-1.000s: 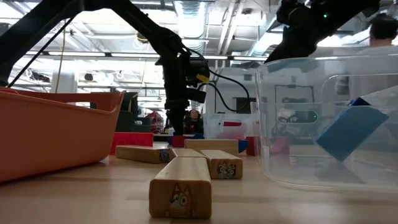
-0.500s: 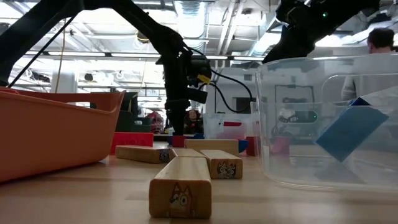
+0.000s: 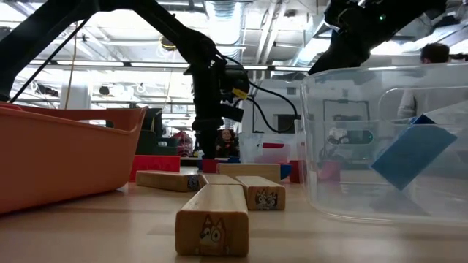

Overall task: Sort blocks
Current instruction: Put the blue game piece into the bottom transparent bin

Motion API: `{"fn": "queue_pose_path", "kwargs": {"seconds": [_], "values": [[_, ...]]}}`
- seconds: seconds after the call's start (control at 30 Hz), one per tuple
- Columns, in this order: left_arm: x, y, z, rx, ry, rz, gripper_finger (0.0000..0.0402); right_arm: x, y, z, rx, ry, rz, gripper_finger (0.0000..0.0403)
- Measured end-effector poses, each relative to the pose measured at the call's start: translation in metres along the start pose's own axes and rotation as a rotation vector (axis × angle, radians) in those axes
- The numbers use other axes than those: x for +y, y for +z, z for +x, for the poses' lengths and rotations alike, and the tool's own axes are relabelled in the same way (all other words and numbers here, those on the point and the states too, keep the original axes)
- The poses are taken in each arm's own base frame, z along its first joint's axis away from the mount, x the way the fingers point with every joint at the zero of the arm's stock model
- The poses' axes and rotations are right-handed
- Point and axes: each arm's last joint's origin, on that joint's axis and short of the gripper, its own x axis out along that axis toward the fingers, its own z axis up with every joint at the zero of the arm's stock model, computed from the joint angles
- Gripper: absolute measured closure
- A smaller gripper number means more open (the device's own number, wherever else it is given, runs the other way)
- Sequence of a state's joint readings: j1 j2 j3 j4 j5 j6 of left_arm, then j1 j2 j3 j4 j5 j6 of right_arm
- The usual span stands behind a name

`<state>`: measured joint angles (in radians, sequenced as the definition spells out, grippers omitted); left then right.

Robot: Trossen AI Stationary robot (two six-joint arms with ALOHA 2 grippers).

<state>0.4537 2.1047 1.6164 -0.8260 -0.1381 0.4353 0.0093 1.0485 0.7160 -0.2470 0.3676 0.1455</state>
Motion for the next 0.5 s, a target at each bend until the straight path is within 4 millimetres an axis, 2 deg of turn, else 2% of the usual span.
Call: {"fn": "queue_pose_path", "kwargs": {"seconds": [0.13, 0.3, 0.4, 0.5], "values": [[-0.005, -0.001, 0.015, 0.051, -0.01, 0.013, 0.0137, 0.0, 0.0, 0.0, -0.002, 0.0, 0.001, 0.0207], [-0.01, 0.004, 0.014, 0.039, 0.007, 0.036, 0.0142, 0.001, 0.0, 0.0, -0.002, 0.001, 0.001, 0.0207], [-0.008, 0.006, 0.012, 0.029, 0.012, 0.025, 0.0161, 0.001, 0.0, 0.0, -0.002, 0.002, 0.0, 0.0207], [-0.008, 0.007, 0.012, 0.02, 0.016, 0.025, 0.0198, 0.001, 0.0, 0.0, -0.002, 0.001, 0.0, 0.0207]]}}
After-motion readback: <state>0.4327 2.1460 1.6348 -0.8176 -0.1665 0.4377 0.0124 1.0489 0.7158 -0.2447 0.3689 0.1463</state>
